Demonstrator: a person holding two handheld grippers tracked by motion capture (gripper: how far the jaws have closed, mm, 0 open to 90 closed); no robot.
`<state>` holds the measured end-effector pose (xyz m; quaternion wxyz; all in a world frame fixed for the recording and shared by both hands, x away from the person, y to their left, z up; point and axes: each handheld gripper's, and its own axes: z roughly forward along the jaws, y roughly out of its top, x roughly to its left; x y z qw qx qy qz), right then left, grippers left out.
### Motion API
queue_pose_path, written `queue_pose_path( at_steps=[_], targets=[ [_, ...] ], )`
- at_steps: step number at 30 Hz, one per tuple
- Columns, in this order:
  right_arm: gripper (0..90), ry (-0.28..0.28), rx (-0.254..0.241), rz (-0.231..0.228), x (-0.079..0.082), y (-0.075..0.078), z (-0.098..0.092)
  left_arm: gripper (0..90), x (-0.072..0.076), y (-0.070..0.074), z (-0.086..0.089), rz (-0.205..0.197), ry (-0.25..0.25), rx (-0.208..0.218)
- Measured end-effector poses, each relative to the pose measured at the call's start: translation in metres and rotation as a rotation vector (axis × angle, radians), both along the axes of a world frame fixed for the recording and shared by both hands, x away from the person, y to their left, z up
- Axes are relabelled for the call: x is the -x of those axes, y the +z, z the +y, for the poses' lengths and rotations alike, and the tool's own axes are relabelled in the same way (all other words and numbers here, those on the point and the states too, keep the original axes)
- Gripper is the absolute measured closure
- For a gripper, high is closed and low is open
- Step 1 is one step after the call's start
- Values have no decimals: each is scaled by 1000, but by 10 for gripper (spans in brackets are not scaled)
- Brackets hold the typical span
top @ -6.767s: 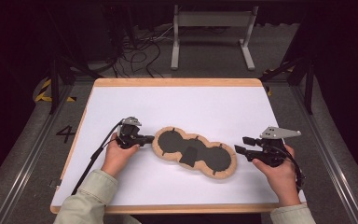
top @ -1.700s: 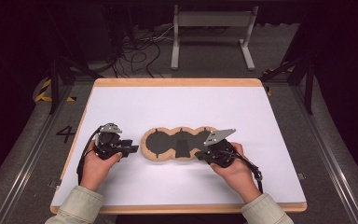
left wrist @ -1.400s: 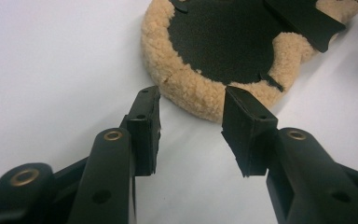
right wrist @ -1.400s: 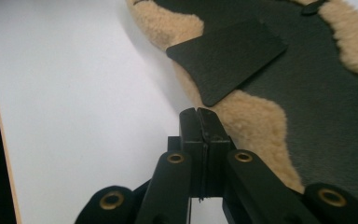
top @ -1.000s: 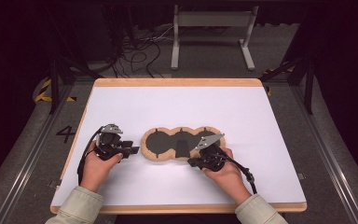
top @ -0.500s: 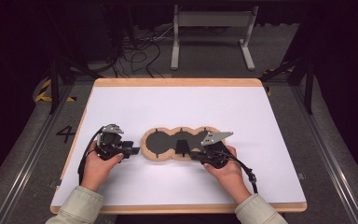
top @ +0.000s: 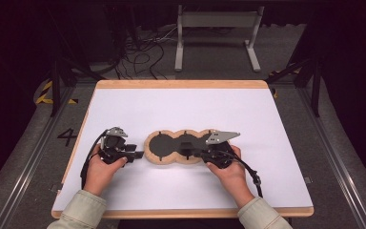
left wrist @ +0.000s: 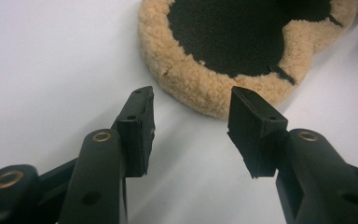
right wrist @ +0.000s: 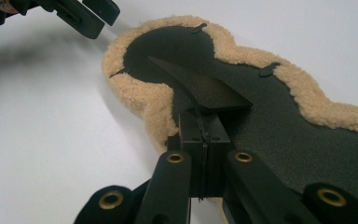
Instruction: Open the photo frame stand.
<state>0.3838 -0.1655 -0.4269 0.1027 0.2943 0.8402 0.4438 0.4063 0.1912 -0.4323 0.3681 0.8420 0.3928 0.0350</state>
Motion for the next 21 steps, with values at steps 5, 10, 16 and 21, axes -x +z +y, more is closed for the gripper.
queue_pose_path(
  at_steps=[5, 10, 16, 21],
  targets=[
    [848, 28, 25, 20, 2, 3, -1, 522, 0, 1, 2, 3, 7, 8],
    [815, 49, 75, 13, 8, 17, -5, 541, 0, 4, 3, 3, 6, 19],
    [792, 19, 73, -27, 10, 34, -16, 544, 2, 11, 5, 6, 20, 29],
    [781, -35, 57, -75, 12, 48, -34, 537, 4, 16, 3, -9, 19, 40]
  ],
)
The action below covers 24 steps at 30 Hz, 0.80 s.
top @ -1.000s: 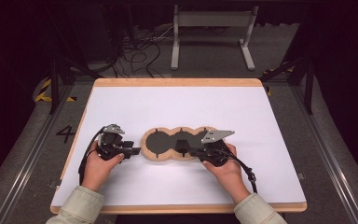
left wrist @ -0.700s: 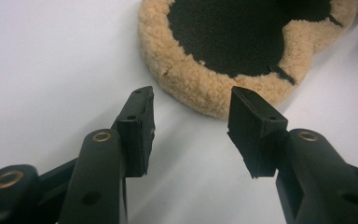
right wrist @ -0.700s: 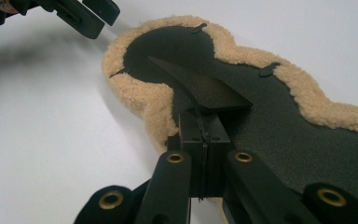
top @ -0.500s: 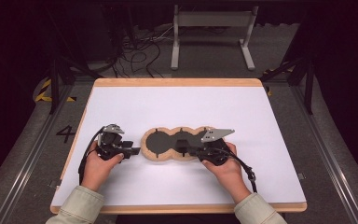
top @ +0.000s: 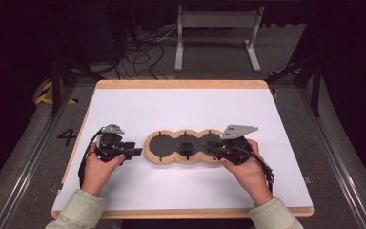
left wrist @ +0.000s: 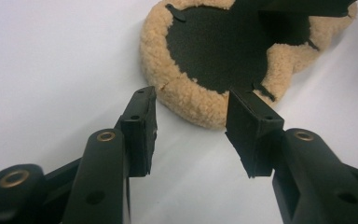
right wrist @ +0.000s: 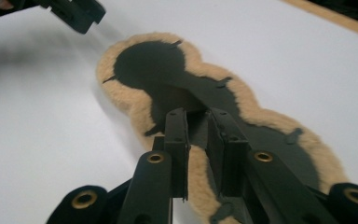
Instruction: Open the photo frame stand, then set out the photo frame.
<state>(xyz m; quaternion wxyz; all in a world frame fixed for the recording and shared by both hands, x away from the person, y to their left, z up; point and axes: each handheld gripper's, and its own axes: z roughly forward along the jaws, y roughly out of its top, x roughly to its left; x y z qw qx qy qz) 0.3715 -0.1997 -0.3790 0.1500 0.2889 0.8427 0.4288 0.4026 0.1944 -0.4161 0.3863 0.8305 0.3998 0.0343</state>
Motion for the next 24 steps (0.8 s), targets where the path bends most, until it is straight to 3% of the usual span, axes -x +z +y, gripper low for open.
queue_pose_path(
  at_steps=[8, 12, 15, 19, 24],
  targets=[
    [710, -71, -41, -12, -2, 6, -25, 518, -1, 3, -1, 4, 21, 13],
    [617, -131, -78, 14, -7, 6, -38, 489, -1, 2, -1, 3, 27, 43],
    [549, -165, -76, 34, -10, 3, -45, 463, -2, 2, -1, 6, 56, 72],
    [473, -170, -67, 52, -16, -4, -51, 455, -4, -1, -2, 9, 44, 72],
    [355, -208, -77, 135, -25, -16, -59, 423, -6, -8, -5, 14, 37, 73]
  ],
)
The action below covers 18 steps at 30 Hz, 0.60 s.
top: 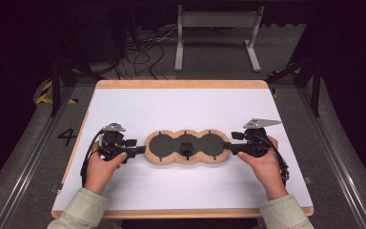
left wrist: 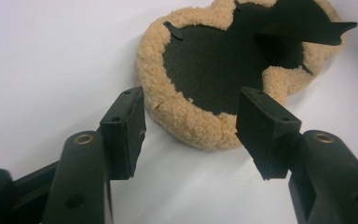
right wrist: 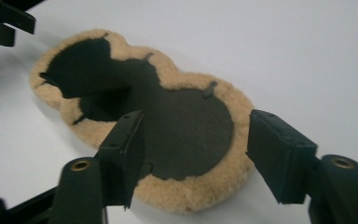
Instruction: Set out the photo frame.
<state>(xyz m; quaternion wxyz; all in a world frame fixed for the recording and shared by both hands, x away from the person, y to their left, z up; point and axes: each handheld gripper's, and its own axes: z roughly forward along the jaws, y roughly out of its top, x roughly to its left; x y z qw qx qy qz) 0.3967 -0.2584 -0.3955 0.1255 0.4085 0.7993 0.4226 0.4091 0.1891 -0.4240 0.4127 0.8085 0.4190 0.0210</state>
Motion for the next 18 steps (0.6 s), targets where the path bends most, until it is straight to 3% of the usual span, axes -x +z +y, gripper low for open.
queue_pose_path(
  at_steps=[4, 10, 14, 18],
  targets=[
    [281, -25, 26, 83, -8, -10, -2, 381, -3, -6, -3, 38, -34, -7],
    [207, -11, 42, 171, -15, -22, 0, 342, -7, -13, -4, 109, -37, -6],
    [190, -16, 90, 215, -19, -30, 4, 324, -8, -16, -9, 125, -57, -11],
    [190, -7, 87, 239, -20, -35, 7, 307, -8, -18, -13, 130, -65, -8]
  ],
)
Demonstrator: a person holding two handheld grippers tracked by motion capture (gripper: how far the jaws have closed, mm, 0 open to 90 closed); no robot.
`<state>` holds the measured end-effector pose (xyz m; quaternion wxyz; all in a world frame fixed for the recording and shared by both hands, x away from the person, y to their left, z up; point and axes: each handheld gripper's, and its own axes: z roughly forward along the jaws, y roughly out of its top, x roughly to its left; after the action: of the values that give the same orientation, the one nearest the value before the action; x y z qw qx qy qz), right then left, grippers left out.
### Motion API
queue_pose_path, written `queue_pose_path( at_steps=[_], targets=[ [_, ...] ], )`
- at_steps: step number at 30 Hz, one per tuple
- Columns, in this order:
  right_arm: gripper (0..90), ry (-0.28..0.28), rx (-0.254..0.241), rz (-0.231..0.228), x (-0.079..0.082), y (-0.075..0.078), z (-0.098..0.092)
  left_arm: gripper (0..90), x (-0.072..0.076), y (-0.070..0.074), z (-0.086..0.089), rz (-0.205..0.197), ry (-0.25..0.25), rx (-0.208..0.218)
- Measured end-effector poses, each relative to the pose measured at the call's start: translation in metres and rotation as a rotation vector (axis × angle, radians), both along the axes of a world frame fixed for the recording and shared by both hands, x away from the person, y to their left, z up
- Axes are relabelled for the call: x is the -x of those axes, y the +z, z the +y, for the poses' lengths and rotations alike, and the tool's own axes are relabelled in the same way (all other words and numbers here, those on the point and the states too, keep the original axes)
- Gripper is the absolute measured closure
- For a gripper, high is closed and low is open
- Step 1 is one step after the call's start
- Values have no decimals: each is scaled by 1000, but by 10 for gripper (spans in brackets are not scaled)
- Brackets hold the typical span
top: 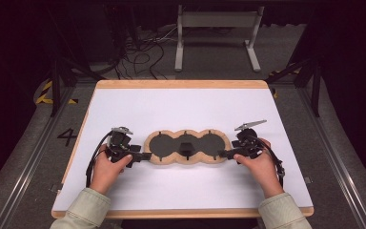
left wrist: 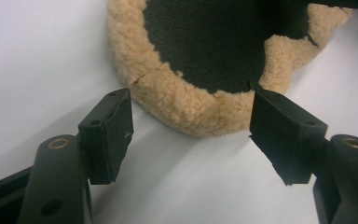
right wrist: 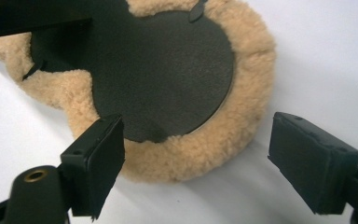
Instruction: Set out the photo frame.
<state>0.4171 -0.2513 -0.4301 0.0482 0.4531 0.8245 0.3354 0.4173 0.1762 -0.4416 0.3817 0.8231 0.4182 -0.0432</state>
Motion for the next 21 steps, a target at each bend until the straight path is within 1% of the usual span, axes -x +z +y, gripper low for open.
queue_pose_path(
  at_steps=[3, 4, 5, 7, 8, 10, 13, 16, 17, 19, 20, 21],
  targets=[
    [187, 12, -4, 14, -1, -3, 3, 299, 0, -2, -4, -2, -4, 4],
    [180, 15, -7, 20, -1, -4, 3, 299, 0, -3, -6, 5, -13, 1],
    [171, 17, -7, 31, -2, -5, 5, 291, -1, -5, -7, -3, -30, -11],
    [167, 15, -13, 44, -3, -6, 4, 275, -1, -7, -10, 8, -47, -22],
    [167, 11, -26, 64, -4, -7, 3, 265, -2, -8, -11, 4, -49, -25],
    [162, 9, -44, 82, -5, -8, 1, 253, -2, -9, -12, 11, -46, -22],
    [151, 10, -44, 84, -5, -9, 2, 235, -3, -11, -13, 21, -46, -12],
    [143, 9, -43, 84, -5, -9, 4, 237, -3, -10, -13, 16, -49, -19],
    [141, 9, -44, 84, -5, -9, 4, 246, -3, -10, -13, 11, -53, -27],
    [136, 11, -44, 85, -5, -9, 4, 273, -3, -10, -13, 9, -51, -28],
    [132, 17, -44, 85, -6, -9, 4, 273, -2, -10, -13, 15, -49, -24],
    [128, 27, -41, 83, -6, -9, 4, 282, -2, -10, -13, 13, -46, -26]
  ],
)
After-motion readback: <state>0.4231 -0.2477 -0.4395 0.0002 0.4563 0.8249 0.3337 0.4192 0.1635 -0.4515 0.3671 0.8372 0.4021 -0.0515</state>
